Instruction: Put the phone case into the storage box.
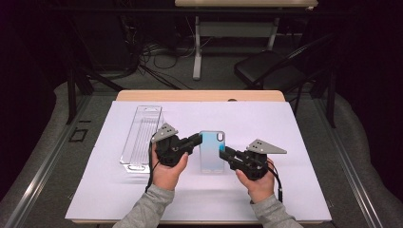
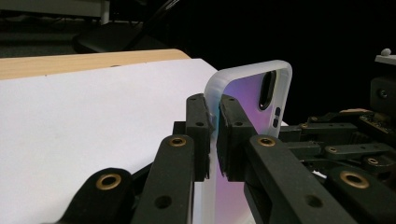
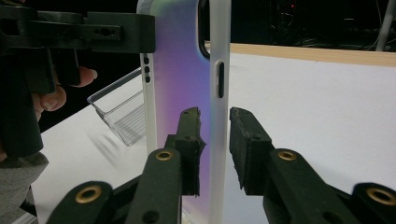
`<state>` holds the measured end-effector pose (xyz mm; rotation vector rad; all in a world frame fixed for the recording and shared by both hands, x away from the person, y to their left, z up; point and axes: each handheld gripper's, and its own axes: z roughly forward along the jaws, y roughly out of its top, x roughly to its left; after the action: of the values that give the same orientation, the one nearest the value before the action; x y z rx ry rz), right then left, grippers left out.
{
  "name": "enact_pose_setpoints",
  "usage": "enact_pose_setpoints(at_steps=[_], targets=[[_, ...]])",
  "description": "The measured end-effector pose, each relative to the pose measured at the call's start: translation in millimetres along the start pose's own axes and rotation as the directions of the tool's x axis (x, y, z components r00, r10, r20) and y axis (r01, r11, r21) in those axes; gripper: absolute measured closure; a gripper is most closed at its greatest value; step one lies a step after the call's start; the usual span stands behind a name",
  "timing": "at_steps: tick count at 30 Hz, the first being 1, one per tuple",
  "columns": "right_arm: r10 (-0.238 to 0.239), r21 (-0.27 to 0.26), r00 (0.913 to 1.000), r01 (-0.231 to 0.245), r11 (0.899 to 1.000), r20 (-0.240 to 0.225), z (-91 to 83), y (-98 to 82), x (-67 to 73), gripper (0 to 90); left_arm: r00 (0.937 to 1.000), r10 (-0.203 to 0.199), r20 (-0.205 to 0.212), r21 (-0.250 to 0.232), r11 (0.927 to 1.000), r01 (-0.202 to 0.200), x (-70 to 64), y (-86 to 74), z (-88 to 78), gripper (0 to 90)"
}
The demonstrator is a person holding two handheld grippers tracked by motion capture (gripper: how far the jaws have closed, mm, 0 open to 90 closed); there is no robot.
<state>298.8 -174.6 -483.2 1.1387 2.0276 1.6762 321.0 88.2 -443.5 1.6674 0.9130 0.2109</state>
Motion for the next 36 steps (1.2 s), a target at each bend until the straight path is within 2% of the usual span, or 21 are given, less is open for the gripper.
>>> enact_pose_setpoints(at_steps=[12,20,28,33,36], targets=[[0.008,-0.018,1.0000,-0.008,1.000,-0.005,-1.2,0.9,-0.3,62.0,0.9996,-0.007,-0.027,-0.021,0.9998,0.007,8.4,3.4,-3.9,84.2],[0.002,-0.020,1.0000,-0.002,1.000,0.009,-0.6,0.3,-1.2,58.8,0.9974,-0.005,-0.071,-0.056,0.9984,0.001,25.6,15.5,-18.5,84.2],[-0.006,-0.016,0.9997,0.006,1.000,0.022,-0.4,-0.4,-3.5,57.5,0.9893,-0.016,-0.145,-0.090,0.9960,0.003,48.9,32.6,-35.9,84.2],[-0.004,-0.020,0.9996,0.004,1.000,0.028,0.3,-1.0,-4.6,55.4,0.9831,-0.008,-0.183,-0.106,0.9943,-0.012,60.0,45.0,-46.1,84.2],[-0.011,-0.024,0.9987,0.012,1.000,0.050,0.7,-1.2,-4.6,53.2,0.9791,-0.009,-0.203,-0.114,0.9934,-0.015,66.7,52.6,-52.3,84.2]])
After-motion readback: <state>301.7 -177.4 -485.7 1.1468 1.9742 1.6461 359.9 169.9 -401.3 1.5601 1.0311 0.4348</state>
